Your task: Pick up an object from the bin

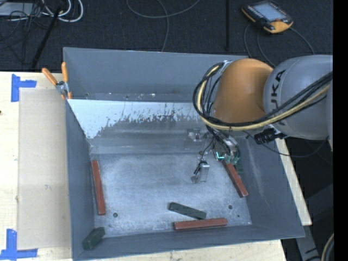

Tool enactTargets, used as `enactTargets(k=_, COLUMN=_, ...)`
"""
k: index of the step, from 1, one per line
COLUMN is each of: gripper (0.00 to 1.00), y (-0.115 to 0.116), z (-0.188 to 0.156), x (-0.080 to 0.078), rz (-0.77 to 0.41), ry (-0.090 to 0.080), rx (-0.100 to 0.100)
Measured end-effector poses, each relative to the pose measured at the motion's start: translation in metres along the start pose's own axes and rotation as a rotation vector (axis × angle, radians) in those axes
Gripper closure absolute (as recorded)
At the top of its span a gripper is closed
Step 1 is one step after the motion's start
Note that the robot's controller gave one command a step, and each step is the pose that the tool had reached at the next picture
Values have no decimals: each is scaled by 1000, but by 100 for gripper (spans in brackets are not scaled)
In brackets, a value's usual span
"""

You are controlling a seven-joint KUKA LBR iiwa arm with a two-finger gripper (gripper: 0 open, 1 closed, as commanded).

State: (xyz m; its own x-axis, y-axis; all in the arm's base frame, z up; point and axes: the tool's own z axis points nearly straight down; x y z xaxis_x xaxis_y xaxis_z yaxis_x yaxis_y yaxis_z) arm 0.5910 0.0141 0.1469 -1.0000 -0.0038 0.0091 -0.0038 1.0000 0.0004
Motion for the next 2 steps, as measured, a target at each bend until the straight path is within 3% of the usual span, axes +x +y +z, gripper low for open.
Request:
enactTargets(k=1, gripper=0, y=0, z=-5, x=-2, rz=0, ry=-8, rx=0)
enactTargets(k=2, gripper=0, y=13, z=20, x=24, rz=-108, ry=-19, rx=3)
